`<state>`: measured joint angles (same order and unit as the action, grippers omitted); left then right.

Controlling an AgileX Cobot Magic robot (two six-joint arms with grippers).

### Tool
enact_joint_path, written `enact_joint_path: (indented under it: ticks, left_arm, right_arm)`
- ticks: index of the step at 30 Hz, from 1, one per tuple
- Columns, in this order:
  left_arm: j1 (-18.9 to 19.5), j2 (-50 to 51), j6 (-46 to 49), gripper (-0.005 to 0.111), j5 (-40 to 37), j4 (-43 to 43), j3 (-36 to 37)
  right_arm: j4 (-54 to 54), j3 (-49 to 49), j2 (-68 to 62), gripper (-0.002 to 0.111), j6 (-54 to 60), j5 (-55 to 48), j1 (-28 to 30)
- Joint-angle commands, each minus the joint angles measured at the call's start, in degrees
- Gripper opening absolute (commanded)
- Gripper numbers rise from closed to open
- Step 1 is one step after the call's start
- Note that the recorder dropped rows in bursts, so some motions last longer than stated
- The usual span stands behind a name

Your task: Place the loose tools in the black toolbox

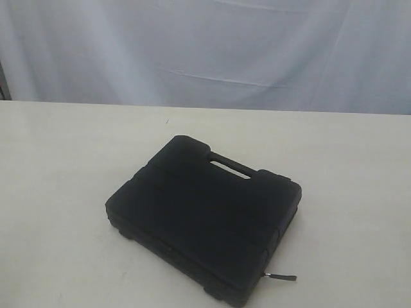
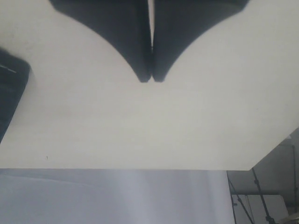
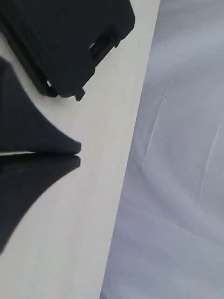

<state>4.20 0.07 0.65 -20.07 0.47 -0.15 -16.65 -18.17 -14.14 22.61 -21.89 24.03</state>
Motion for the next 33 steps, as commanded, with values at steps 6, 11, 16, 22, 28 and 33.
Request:
enact_joint_path:
  ticks: [6, 11, 16, 22, 28, 33]
  left_arm:
    - [-0.27, -0.07, -0.24, 0.000, 0.45, -0.47, 0.15]
    - [-0.27, -0.07, -0.24, 0.000, 0.45, -0.47, 0.15]
    - [-0.27, -0.07, -0.24, 0.000, 0.45, -0.47, 0.15]
    - [-0.27, -0.07, -0.24, 0.000, 0.45, -0.47, 0.15]
    - [-0.27, -0.07, -0.24, 0.000, 0.45, -0.47, 0.15]
    - [-0.27, -0.07, -0.24, 0.000, 0.45, -0.47, 0.15]
  right_arm:
    - [18.24, 13.86, 10.08, 0.000, -22.61, 8.97, -0.14]
    - [18.24, 17.31, 11.29, 0.000, -22.61, 11.37, -0.14]
    - [18.24, 18.17, 11.29, 0.000, -22.08, 11.37, -0.14]
    - [18.24, 18.17, 11.29, 0.000, -21.05, 8.67, -0.14]
    - [18.24, 18.17, 11.29, 0.000, -21.29, 8.05, -0.14]
    - [18.24, 18.17, 11.29, 0.000, -21.21, 8.05, -0.14]
